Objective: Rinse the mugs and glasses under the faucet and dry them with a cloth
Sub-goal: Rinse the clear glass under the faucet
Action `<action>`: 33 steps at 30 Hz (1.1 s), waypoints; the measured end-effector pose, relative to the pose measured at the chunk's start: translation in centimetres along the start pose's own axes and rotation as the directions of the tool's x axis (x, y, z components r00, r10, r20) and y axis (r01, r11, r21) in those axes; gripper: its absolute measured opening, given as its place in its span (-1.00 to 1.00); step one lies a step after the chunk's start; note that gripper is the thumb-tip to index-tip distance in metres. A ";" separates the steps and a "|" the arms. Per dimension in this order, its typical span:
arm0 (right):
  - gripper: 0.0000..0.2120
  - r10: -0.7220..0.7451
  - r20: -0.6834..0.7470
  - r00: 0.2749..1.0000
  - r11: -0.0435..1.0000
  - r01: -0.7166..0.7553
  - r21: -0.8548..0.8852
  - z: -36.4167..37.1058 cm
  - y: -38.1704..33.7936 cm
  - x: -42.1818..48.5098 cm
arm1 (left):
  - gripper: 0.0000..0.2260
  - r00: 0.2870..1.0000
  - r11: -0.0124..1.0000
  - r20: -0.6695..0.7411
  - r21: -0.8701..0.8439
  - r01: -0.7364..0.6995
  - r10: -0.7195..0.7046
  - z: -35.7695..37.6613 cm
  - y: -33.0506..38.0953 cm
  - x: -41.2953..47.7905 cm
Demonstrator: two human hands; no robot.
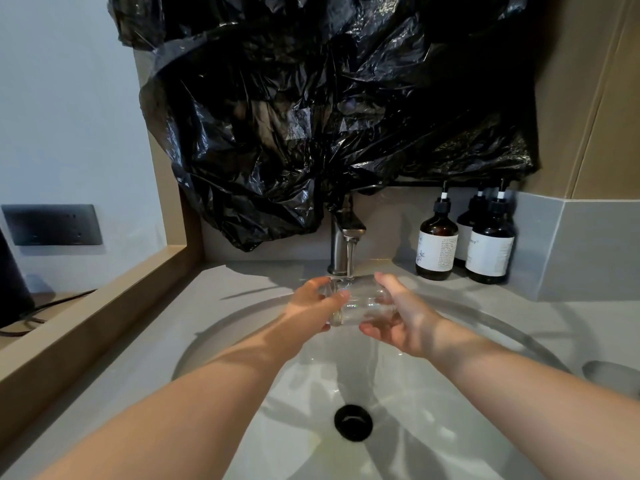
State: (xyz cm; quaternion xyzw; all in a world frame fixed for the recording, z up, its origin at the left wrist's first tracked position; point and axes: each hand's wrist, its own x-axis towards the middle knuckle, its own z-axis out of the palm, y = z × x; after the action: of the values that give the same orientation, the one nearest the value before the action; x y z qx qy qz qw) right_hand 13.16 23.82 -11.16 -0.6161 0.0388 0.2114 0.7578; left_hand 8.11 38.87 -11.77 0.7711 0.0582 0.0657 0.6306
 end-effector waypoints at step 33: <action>-0.65 -0.045 0.030 0.999 0.999 0.046 -0.023 -0.5 0.1 1.0 | -0.60 0.999 0.965 0.011 -0.257 0.052 -0.051 1.3 0.3 0.0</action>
State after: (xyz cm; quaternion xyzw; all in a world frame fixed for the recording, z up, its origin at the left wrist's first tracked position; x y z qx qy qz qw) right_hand 14.12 23.60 -11.67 -0.6226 0.0112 0.2034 0.7555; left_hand 8.33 37.56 -11.70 0.6810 0.0680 0.0548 0.7271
